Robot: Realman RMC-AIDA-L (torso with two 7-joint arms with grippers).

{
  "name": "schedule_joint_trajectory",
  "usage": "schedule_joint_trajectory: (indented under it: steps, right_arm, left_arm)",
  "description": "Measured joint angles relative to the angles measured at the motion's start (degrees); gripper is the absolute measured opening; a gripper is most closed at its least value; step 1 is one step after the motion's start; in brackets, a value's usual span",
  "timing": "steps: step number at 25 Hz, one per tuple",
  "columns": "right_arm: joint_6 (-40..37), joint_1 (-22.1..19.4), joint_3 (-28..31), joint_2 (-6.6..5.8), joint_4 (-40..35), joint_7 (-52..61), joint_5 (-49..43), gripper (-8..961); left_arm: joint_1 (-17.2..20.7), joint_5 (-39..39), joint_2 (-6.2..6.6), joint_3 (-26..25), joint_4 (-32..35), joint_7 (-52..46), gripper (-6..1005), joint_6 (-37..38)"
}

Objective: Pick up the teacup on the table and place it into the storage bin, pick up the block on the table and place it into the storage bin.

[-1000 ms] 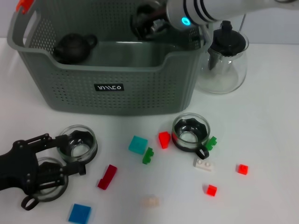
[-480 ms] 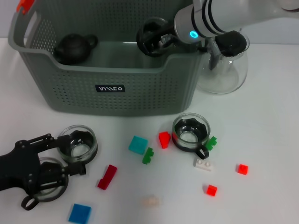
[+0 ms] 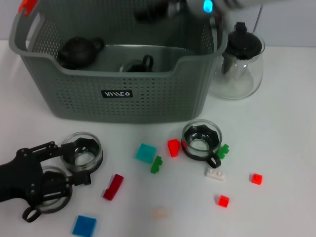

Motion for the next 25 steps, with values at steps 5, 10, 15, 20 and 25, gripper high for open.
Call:
schedule_joint_trajectory:
  steps: [5, 10, 15, 20, 25]
  right_arm:
    - [-11.5, -11.6, 0.4, -0.58, -23.3, -5.0, 17.1, 447]
    - [-32.5, -24.8, 2.6, -0.90, -33.9, -15.4, 29.3, 570]
    - [-60.0, -39.0, 4.4, -2.72, -42.1, -24.5, 22.6, 565]
    - [-63.7, -44.9, 4.4, -1.04, -51.2, -23.4, 10.4, 561]
    - [-61.6, -41.5, -0.3, 0.14, -51.4, -18.1, -0.8, 544]
  left_arm:
    - [-0.1, 0.0, 0.11, 0.0, 0.0, 0.0, 780, 0.0]
    - [-0.4, -0.2, 0.13, 0.2, 0.0, 0.0, 780, -0.6]
    - [-0.8, 0.0, 0.14, 0.5, -0.1, 0.1, 780, -2.4]
    - [-1.2, 0.0, 0.32, 0.6, -0.2, -0.2, 780, -2.8]
    - [-1.5, 0.0, 0.37, 0.6, -0.7, -0.2, 780, -2.9]
